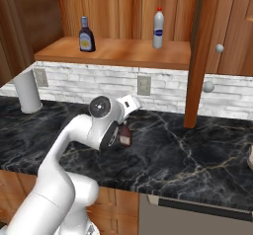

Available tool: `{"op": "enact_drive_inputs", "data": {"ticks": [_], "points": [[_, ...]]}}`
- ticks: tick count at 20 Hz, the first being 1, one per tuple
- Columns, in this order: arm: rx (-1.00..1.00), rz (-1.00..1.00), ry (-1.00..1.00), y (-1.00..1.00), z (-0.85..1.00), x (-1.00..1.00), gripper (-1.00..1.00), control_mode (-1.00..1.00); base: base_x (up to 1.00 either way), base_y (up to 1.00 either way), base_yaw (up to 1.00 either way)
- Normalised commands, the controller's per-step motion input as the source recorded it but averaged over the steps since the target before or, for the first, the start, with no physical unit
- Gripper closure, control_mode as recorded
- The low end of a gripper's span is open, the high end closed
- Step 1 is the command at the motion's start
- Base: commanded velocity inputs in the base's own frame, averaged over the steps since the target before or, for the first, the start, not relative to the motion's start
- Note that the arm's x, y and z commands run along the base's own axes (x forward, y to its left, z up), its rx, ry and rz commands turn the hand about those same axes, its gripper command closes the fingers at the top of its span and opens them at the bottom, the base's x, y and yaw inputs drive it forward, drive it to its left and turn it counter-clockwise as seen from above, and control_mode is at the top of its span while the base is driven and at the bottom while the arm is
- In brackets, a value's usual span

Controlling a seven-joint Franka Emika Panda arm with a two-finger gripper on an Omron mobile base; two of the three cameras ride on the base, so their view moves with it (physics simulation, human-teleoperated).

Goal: Pick the ketchup and condiment bottle from the counter and place them in the cabinet.

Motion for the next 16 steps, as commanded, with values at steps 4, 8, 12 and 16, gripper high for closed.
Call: {"op": "enact_drive_inputs", "data": {"ticks": [4, 8, 12, 16], "points": [[-0.01, 0.10, -0.01, -0.13, -0.39, 0.03, -1.00, -1.00, 0.00, 0.00, 0.00], [0.00, 0.10, 0.00, -0.01, -0.51, 0.00, -1.00, -1.00, 0.00, 0.00, 0.00], [0.00, 0.11, -0.03, -0.08, -0.29, 0.00, -1.00, -1.00, 0.00, 0.00, 0.00], [0.03, 0.13, -0.04, -0.25, -0.25, -0.03, -1.00, -1.00, 0.00, 0.00, 0.00]]}}
